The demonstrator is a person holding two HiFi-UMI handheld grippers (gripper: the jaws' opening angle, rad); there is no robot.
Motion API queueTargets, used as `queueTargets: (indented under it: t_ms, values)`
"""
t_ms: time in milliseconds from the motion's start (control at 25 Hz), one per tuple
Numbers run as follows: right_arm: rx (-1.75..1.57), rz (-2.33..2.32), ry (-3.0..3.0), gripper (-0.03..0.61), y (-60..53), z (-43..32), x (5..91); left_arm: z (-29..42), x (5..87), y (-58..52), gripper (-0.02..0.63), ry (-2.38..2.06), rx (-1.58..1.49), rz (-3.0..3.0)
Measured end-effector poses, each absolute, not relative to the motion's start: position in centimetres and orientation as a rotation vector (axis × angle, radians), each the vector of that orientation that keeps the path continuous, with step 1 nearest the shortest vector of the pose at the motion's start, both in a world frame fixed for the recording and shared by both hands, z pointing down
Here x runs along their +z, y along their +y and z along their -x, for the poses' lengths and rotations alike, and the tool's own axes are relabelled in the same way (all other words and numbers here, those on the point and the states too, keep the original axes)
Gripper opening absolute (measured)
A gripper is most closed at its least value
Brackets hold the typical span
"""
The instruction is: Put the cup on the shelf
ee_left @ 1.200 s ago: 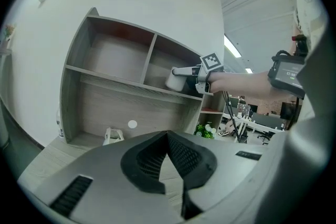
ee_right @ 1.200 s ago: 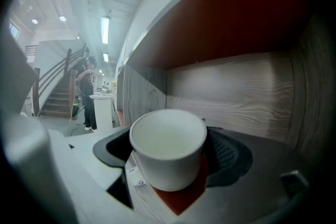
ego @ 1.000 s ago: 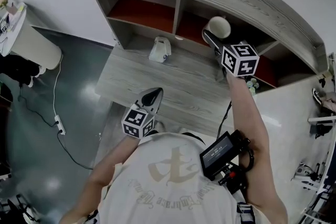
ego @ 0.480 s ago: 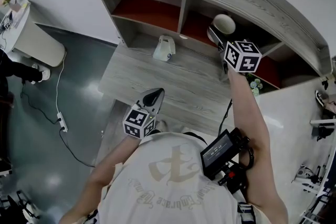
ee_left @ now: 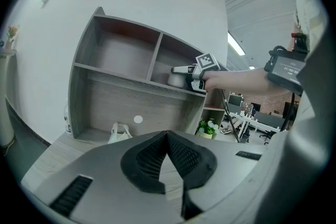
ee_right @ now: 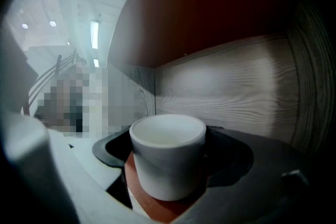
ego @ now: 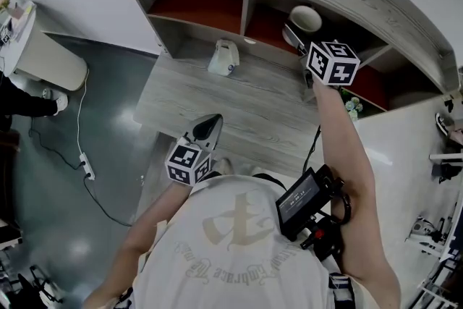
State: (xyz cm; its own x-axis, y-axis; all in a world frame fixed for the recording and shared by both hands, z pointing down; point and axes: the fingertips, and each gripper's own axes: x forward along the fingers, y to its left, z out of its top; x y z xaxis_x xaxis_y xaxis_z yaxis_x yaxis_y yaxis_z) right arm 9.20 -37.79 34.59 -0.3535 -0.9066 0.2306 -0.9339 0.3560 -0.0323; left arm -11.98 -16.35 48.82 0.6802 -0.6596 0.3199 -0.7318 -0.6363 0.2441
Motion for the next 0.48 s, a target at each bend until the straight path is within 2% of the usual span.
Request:
queueTargets:
  t_ms: [80,400,440,480]
  values:
    - [0.235,-1.661,-2.449,0.453,-37.8,-9.1,34.5,11.7,48.9,-16.5,0.002,-1.087,0.287,-2.543]
    - [0.201,-1.683,-2.482,0.453,-36.5,-9.8,33.4,10.6,48.9,-16.5,0.002,-1.049,0.287,-2.558]
    - [0.200,-1.690,-2.491,0.450,-36.3,-10.0,33.3,10.4,48.9,-16.5,0.002,-1.044,0.287,-2.561]
    - [0.194,-1.697,-2.502,0.420,-36.0,-10.2,33.1,10.3,48.8,-16.6,0.002,-1.039,0.288,-2.565]
